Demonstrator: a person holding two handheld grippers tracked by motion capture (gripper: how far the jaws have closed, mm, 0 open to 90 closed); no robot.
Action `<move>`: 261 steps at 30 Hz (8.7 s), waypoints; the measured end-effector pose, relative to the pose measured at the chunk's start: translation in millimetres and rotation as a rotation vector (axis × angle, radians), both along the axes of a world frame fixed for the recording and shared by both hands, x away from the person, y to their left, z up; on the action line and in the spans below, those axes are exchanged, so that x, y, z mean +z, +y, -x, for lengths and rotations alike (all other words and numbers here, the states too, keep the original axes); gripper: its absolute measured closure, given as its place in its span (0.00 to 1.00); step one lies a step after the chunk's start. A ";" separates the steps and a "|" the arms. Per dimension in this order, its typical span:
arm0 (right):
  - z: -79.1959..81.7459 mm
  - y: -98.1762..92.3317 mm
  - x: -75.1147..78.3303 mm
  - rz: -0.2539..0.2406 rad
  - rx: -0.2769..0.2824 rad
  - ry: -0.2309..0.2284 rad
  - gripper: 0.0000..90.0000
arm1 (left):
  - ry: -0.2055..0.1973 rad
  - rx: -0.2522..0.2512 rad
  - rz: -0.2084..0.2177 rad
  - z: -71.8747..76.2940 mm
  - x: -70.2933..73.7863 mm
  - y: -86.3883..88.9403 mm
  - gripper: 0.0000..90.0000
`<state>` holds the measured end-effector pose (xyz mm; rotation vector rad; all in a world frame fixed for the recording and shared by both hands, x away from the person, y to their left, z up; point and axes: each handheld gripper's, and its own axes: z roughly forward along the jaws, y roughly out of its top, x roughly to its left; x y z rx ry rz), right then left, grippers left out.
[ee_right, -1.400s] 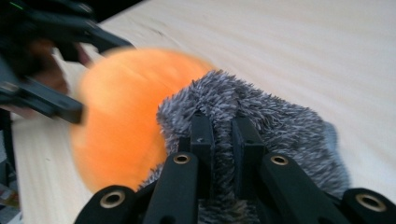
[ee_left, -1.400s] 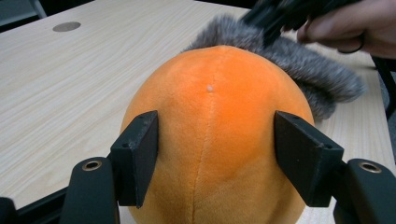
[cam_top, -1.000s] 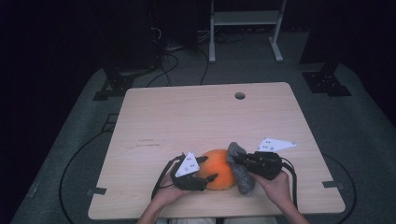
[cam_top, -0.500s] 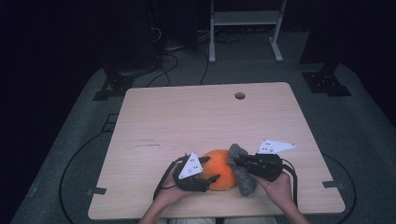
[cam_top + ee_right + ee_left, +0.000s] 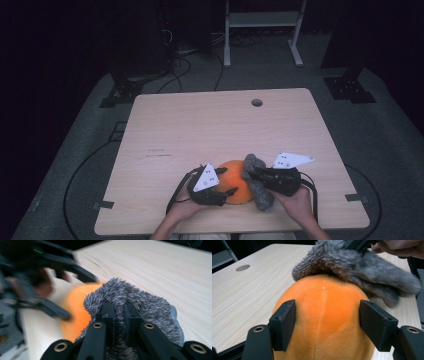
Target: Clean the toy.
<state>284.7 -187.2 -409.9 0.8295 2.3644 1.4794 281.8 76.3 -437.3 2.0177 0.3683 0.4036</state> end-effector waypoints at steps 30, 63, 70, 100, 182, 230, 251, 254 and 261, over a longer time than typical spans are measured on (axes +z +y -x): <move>1.5 -0.5 8.5 -0.027 0.021 -0.007 0.90 | 0.039 0.005 0.078 -1.9 13.0 -0.1 0.20; 17.4 11.3 25.9 0.000 0.151 -0.107 0.90 | -0.120 0.008 0.014 12.3 12.2 -19.4 0.34; 4.6 -3.6 20.7 -0.014 0.052 -0.081 0.90 | -0.108 0.006 0.014 10.9 9.4 -16.9 0.36; -7.4 3.1 -10.1 0.074 0.022 0.034 0.90 | 0.123 0.062 0.065 -16.8 6.2 21.8 0.37; -4.2 -30.2 -30.2 -0.098 0.059 0.142 0.90 | 0.129 -0.035 0.025 -8.4 4.0 5.1 0.19; -12.6 -37.9 -26.7 -0.174 -0.043 0.110 0.90 | 0.017 -0.056 0.059 -3.7 -2.3 4.4 0.41; -9.6 -31.6 -7.1 -0.200 -0.043 0.065 0.90 | -0.080 -0.109 0.024 5.6 -4.6 -1.3 0.35; -17.6 -41.8 -19.0 -0.199 -0.091 0.140 0.90 | -0.034 -0.088 0.065 1.4 -1.6 -0.6 0.23; -3.6 -25.9 8.2 -0.180 -0.016 0.029 0.90 | -0.019 -0.072 0.076 -1.1 -1.8 1.6 0.33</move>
